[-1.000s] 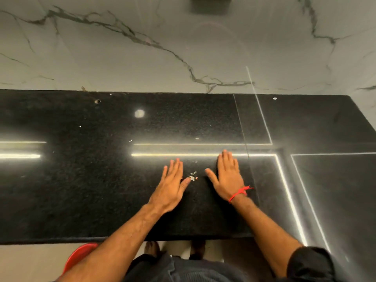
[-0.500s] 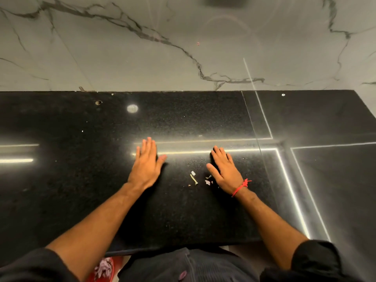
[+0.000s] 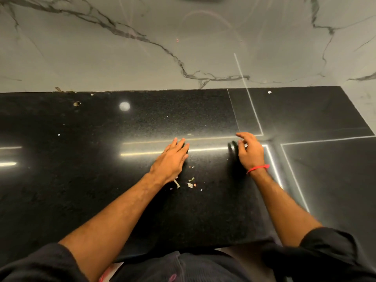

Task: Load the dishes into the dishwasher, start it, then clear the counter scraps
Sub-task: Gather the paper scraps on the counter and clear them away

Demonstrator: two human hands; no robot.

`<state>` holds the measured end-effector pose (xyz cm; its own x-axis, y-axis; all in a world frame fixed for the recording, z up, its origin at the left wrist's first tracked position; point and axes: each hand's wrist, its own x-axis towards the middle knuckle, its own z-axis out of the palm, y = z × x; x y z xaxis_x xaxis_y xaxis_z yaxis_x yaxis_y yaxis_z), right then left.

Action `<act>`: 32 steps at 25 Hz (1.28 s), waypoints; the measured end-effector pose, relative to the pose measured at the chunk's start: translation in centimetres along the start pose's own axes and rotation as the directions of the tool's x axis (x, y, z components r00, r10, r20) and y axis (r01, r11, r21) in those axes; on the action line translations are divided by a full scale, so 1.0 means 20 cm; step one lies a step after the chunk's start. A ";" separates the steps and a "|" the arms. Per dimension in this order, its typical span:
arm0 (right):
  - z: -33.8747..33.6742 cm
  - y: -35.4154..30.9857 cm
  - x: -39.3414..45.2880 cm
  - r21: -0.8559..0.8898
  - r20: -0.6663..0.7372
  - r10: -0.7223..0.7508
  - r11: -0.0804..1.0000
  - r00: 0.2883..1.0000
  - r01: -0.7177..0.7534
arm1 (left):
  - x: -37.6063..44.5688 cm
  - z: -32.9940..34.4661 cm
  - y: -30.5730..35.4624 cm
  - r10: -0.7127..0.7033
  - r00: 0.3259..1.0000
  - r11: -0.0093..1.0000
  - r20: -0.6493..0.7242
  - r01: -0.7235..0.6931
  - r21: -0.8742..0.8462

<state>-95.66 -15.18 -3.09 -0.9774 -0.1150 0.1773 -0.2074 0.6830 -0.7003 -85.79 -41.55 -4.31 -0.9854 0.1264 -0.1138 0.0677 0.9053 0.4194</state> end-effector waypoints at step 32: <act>0.29 -0.08 -0.18 0.246 0.300 -0.328 0.934 0.896 0.259 | -0.17 -0.08 0.18 -0.353 0.882 0.912 -0.312 0.250 -0.325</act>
<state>-91.94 -20.01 -6.54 -0.8197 -0.5436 0.1807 -0.4569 0.4303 -0.7785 -82.36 -39.34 -0.98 -0.9419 -0.3343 0.0326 -0.2350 0.7253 0.6471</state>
